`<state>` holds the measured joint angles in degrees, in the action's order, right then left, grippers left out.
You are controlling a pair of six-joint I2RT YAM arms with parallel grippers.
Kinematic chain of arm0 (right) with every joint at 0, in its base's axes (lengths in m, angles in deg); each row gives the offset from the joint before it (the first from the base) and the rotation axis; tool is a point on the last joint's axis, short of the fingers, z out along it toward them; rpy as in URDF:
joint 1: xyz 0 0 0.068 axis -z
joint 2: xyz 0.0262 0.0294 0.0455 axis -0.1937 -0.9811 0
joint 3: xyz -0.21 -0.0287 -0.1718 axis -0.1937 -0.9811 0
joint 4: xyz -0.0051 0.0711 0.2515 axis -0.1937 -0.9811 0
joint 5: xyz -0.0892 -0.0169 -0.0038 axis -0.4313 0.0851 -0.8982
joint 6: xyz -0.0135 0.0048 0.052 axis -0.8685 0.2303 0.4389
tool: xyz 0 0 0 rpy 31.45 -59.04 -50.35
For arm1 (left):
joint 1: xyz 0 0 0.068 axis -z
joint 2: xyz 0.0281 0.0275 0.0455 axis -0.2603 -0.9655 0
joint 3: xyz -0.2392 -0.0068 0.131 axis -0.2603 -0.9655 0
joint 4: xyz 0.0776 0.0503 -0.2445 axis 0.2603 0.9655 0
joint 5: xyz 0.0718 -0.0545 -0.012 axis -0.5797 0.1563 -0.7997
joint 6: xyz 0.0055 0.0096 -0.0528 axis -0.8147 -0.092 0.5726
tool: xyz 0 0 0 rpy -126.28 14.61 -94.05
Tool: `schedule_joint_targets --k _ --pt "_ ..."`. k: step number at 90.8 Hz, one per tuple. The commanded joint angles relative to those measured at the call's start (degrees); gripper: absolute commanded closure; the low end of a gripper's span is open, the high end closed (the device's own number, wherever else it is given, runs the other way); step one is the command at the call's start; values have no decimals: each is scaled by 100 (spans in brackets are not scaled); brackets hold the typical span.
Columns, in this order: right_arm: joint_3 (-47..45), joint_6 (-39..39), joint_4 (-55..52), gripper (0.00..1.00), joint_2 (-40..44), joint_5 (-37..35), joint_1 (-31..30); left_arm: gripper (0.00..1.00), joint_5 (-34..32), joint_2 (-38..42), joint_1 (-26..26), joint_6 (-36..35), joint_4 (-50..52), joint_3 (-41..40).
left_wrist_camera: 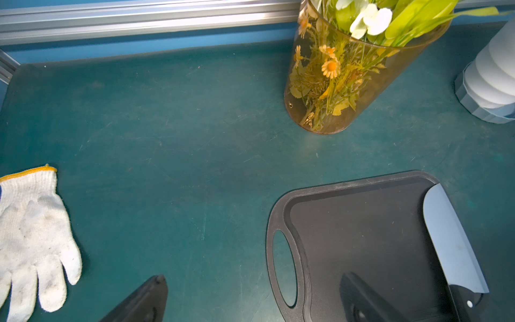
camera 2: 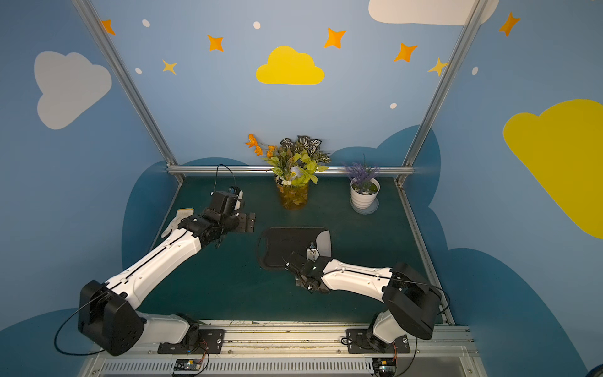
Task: Align the knife with the edge of the cutting board
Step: Place the knife at the edge of the cutting board.
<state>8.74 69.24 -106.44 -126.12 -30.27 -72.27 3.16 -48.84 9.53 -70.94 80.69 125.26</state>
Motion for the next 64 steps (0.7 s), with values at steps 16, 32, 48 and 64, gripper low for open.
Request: schedule_joint_targets --k 16,32,48,64 --pt "283 -661 -89 2 611 484 357 0 398 236 -28 -234 -289 -118" --pt "353 -1012 -136 2 941 872 819 0 785 422 -42 -337 -509 -269" --pt "244 -1053 -168 2 1318 1026 1328 0 1060 495 -46 -382 -621 -365" --pt "211 -1186 -183 2 1382 1385 1523 0 1564 639 -50 -353 -598 -460"
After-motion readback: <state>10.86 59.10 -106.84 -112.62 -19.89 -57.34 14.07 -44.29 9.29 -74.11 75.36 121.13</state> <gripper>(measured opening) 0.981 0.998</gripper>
